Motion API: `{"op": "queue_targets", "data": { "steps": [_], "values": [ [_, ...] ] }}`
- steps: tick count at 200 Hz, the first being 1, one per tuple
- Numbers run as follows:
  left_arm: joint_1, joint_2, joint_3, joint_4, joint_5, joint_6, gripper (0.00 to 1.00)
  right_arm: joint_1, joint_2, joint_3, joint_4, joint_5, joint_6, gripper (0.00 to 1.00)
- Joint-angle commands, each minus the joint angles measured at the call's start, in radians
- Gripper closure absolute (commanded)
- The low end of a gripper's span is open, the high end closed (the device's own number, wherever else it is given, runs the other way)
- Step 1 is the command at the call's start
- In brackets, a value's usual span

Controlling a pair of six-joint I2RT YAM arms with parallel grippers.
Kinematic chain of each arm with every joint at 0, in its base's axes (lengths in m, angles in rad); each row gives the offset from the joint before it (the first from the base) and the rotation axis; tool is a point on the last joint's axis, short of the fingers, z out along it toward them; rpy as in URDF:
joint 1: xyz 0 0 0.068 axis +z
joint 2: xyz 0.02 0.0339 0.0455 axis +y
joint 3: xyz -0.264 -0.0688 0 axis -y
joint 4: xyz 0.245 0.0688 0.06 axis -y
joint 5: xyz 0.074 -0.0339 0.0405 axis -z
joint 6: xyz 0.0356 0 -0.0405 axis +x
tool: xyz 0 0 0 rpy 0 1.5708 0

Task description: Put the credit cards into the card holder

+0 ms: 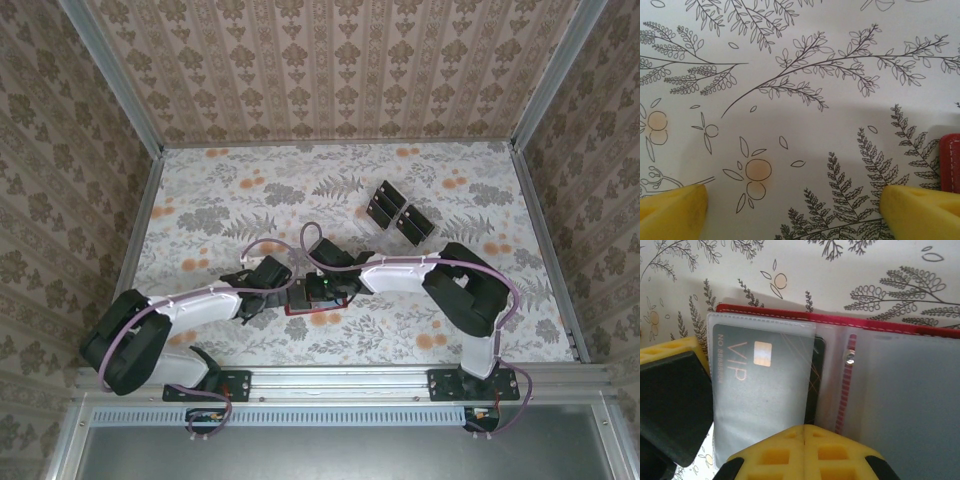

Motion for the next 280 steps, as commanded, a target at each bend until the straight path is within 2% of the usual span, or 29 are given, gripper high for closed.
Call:
{"op": "queue_targets", "data": {
  "steps": [1,58,115,169,228,280],
  "values": [
    [-0.013,0.062,-0.020,0.043,0.081,-0.008,0.00,0.015,0.031,0.028,-0.001,-0.027,0.012,0.96],
    [-0.010,-0.004,-0.014,-0.013,0.038,-0.003,0.00,0.011,-0.051,0.013,-0.018,-0.004,0.007,0.95],
    [0.044,-0.126,-0.020,-0.092,0.005,0.022,0.00,-0.009,-0.125,-0.002,-0.065,0.054,-0.013,0.92],
    [0.076,-0.199,-0.017,-0.117,0.012,0.053,0.00,-0.021,-0.108,-0.002,-0.107,0.103,-0.044,0.82],
    [0.074,-0.219,-0.013,-0.098,0.054,0.069,0.00,-0.057,-0.156,0.029,-0.231,0.197,-0.183,0.58],
    [0.033,-0.200,-0.005,-0.055,0.064,0.047,0.00,-0.099,-0.102,0.110,-0.299,0.180,-0.268,0.54]
  ]
}}
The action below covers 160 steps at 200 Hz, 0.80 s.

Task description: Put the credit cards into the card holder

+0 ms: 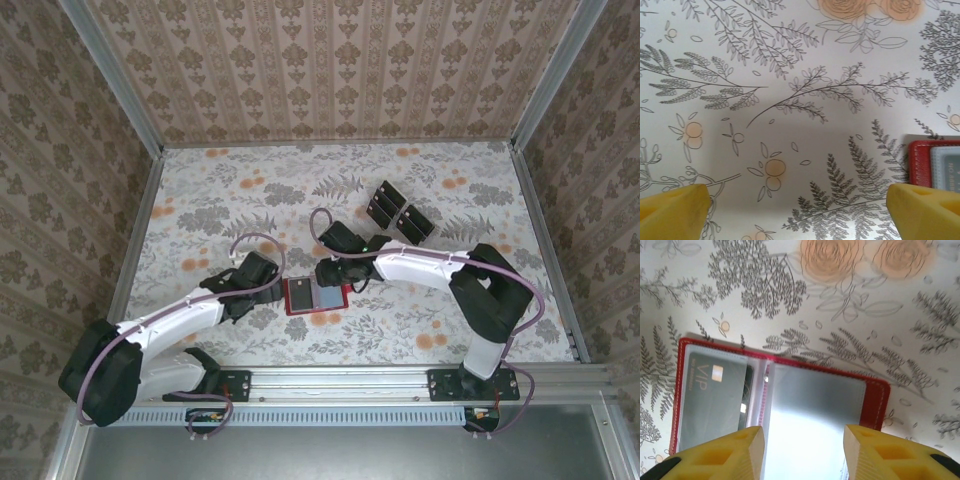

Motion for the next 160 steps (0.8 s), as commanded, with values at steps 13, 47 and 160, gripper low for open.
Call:
{"op": "queue_targets", "data": {
  "steps": [13,47,160],
  "values": [
    [-0.041,0.016,0.011,0.011,0.004,-0.007,0.00,-0.011,0.031,0.069,-0.068,0.014,-0.072,0.54],
    [-0.081,0.040,0.026,0.009,-0.017,-0.033,0.00,-0.011,0.055,0.081,-0.065,-0.008,-0.070,0.54],
    [-0.135,0.040,0.038,0.006,-0.049,-0.051,0.00,-0.009,0.162,0.024,0.037,-0.125,0.012,0.55]
  ]
}}
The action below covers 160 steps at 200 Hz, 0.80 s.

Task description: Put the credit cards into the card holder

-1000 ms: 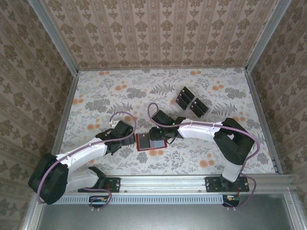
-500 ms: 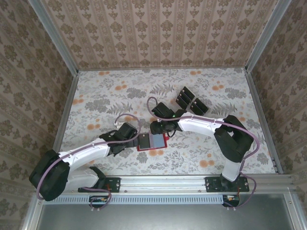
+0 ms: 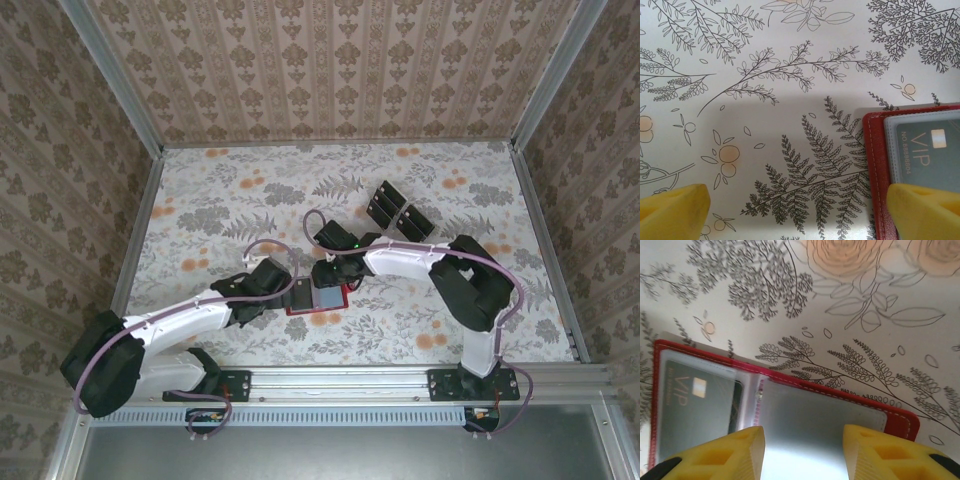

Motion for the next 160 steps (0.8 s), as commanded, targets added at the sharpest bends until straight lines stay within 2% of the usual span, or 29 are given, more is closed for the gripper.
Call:
{"op": "queue_targets", "data": {
  "steps": [1,90,160],
  "values": [
    [-0.014,0.005,0.028,-0.005,-0.025,-0.020,0.00,0.003,0.039,-0.020,0.024,-0.055,0.041,0.55],
    [-0.093,-0.036,-0.019,0.107,-0.014,-0.012,0.00,0.005,0.064,-0.052,0.126,-0.123,0.148,0.55],
    [-0.208,-0.046,-0.074,0.221,-0.077,-0.044,0.00,0.004,0.064,-0.071,0.135,-0.108,0.197,0.56]
  ]
}}
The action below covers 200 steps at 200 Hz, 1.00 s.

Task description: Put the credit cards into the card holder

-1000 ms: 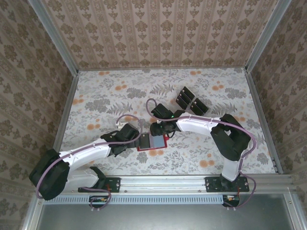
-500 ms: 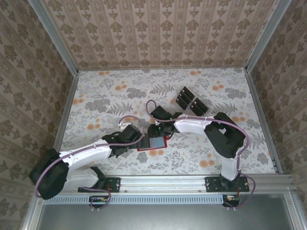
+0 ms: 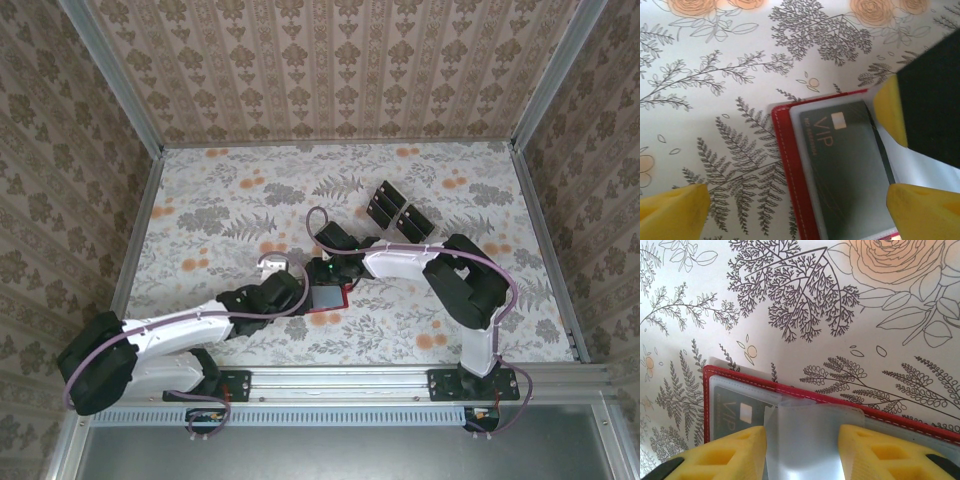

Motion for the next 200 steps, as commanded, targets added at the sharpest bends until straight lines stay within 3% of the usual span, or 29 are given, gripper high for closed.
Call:
{"op": "queue_targets", "data": {
  "steps": [1,117,200],
  "values": [
    [-0.033,-0.013,-0.017,0.050,-0.052,-0.031,0.00,0.003,0.041,-0.034,-0.041,-0.006,0.036,0.56],
    [-0.053,0.150,0.062,0.150,-0.056,0.020,0.00,0.004,0.036,-0.047,-0.031,-0.009,0.040,0.58],
    [-0.078,0.257,0.098,0.067,-0.140,0.000,0.00,0.000,0.018,-0.041,-0.037,-0.011,0.041,0.57]
  ]
}}
